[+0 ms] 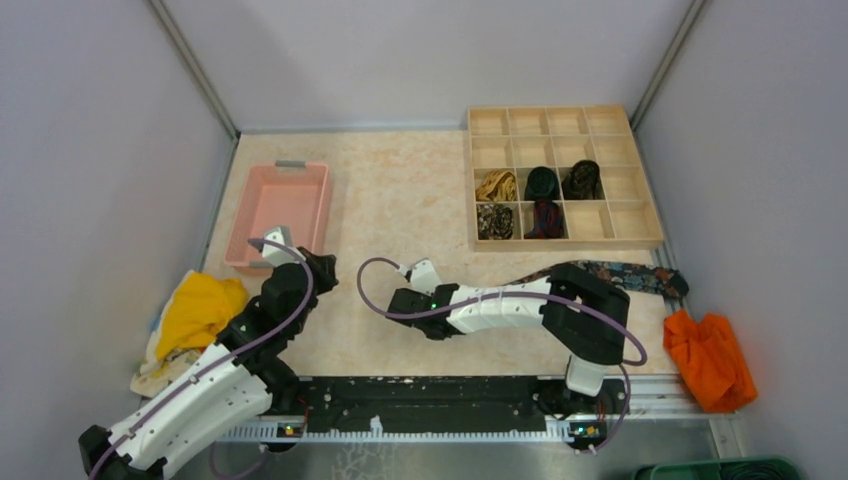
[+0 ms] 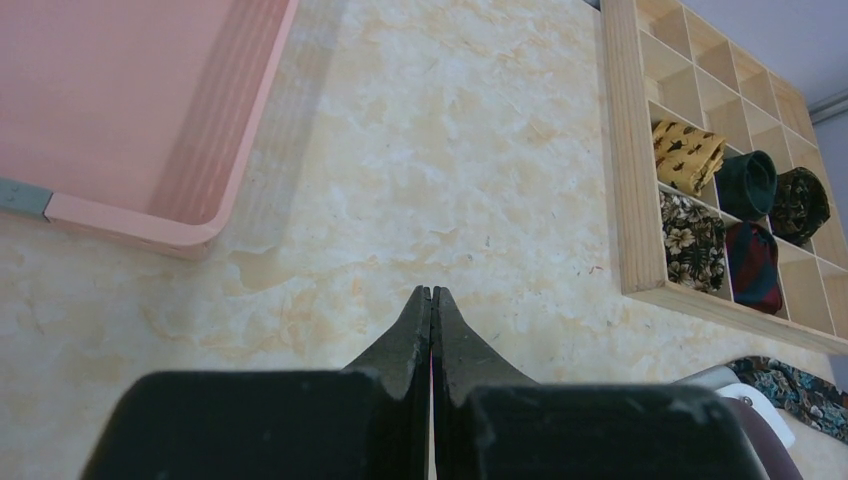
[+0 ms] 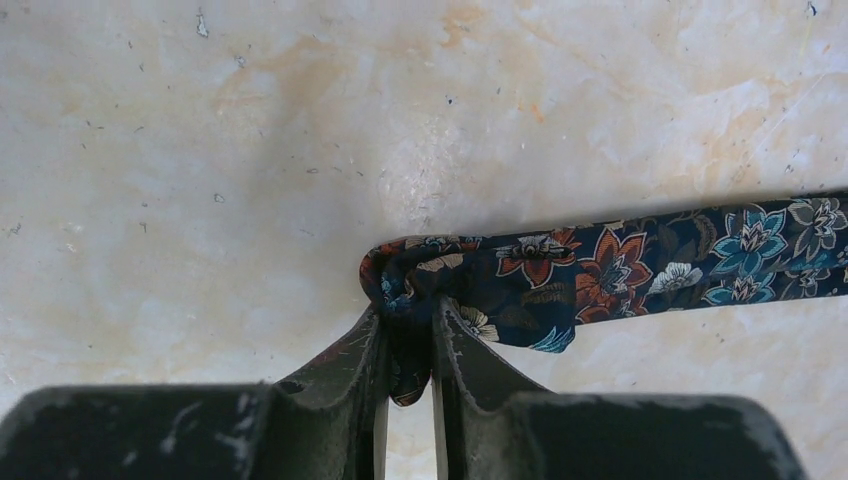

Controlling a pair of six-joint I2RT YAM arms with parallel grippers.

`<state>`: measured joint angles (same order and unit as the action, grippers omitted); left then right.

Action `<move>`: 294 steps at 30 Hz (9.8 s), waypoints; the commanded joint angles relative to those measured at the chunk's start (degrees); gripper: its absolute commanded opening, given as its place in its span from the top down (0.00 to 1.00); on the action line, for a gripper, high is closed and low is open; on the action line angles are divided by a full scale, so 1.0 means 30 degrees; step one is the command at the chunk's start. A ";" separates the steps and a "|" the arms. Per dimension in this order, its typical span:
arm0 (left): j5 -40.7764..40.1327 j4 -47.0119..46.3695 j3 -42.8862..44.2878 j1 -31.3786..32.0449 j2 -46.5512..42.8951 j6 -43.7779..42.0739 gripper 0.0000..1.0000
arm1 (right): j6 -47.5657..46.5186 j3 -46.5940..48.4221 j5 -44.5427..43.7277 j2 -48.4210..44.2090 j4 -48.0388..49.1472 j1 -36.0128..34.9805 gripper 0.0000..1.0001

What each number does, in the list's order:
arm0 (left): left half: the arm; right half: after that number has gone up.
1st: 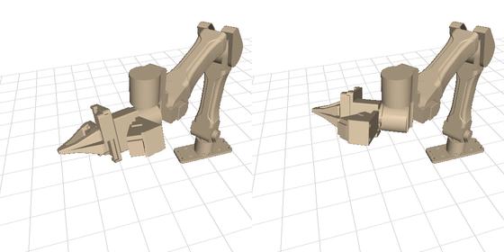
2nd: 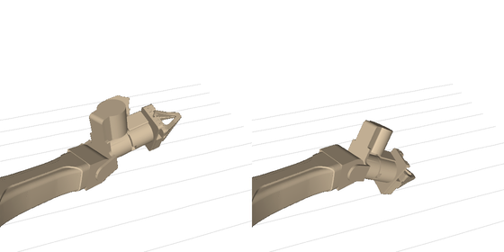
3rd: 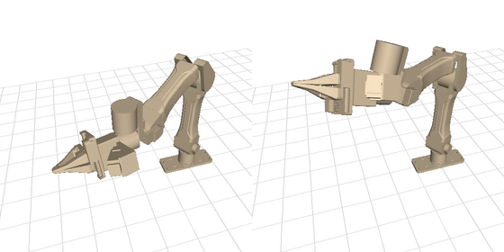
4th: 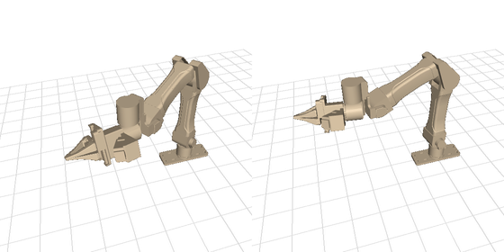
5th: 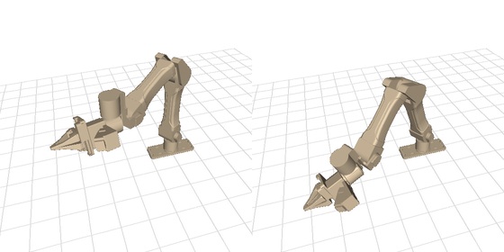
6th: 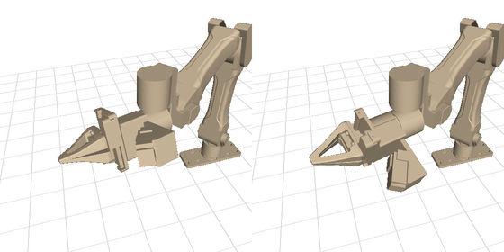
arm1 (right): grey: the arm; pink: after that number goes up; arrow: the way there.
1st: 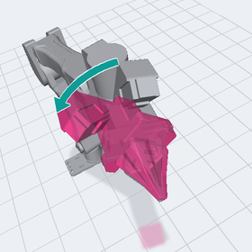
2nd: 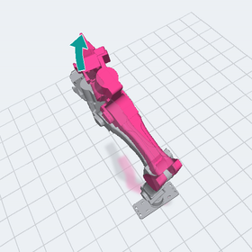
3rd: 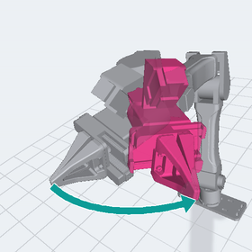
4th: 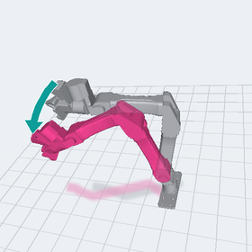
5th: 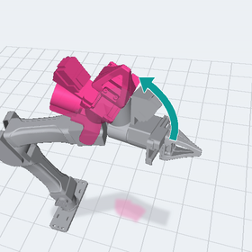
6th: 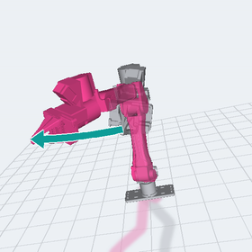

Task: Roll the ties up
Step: Roll the tie at the center of the board.

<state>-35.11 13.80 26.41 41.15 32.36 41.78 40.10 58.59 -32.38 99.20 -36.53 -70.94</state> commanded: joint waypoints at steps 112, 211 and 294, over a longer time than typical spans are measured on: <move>0.9704 -0.9316 0.1043 0.0113 1.3134 -0.3129 1.00 | 0.2087 -0.7816 1.6326 -0.5252 1.1579 0.6126 0.87; -0.4505 0.6368 0.1380 0.1951 -0.5099 0.2390 1.00 | 0.1825 0.3530 0.0564 0.2498 -0.1430 -0.3297 0.40; 0.3801 -0.5976 0.1411 0.1930 0.6762 -0.1860 1.00 | 0.0994 -1.3164 1.3651 -0.9682 1.6784 0.6745 0.55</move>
<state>-26.13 0.19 29.54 46.87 50.74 38.20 46.04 16.25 12.14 72.79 20.69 -51.13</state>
